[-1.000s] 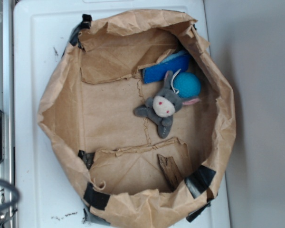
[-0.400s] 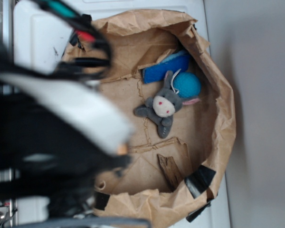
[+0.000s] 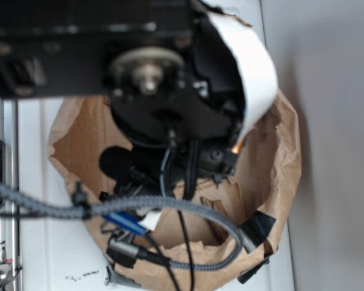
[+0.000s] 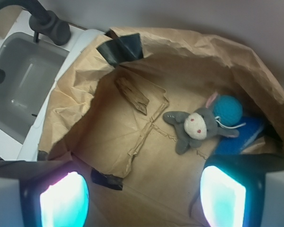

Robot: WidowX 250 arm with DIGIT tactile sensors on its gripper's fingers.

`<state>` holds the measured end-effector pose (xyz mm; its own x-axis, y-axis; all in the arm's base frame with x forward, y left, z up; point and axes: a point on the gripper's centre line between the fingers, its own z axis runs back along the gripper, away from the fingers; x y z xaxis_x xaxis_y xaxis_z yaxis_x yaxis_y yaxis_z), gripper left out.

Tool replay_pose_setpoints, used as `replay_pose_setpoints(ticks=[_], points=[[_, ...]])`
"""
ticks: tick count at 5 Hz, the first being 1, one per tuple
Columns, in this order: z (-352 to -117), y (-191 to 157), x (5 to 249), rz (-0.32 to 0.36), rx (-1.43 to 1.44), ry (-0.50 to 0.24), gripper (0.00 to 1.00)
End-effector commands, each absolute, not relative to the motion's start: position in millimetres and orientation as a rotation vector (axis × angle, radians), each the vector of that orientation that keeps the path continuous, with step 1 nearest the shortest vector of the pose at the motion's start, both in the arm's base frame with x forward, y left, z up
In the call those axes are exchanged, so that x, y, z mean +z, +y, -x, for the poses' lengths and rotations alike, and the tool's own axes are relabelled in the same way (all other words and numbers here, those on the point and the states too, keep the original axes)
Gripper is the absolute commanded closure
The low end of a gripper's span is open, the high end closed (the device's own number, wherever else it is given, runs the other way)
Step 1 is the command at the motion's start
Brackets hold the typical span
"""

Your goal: Grab the wood chip.

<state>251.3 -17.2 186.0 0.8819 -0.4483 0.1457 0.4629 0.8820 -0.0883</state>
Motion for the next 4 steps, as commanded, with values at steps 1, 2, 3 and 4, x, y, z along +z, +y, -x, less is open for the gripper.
replay_pose_setpoints(ticks=[1, 2, 3, 4], points=[[-254.2, -21.1, 201.6, 0.107, -0.474, -0.179, 0.00], [-254.2, -16.4, 169.1, 0.084, -0.490, -0.225, 0.00], [-270.5, -11.5, 135.8, 0.063, -0.549, -0.244, 0.00], [-285.8, -11.5, 108.4, 0.000, -0.567, -0.214, 0.00]])
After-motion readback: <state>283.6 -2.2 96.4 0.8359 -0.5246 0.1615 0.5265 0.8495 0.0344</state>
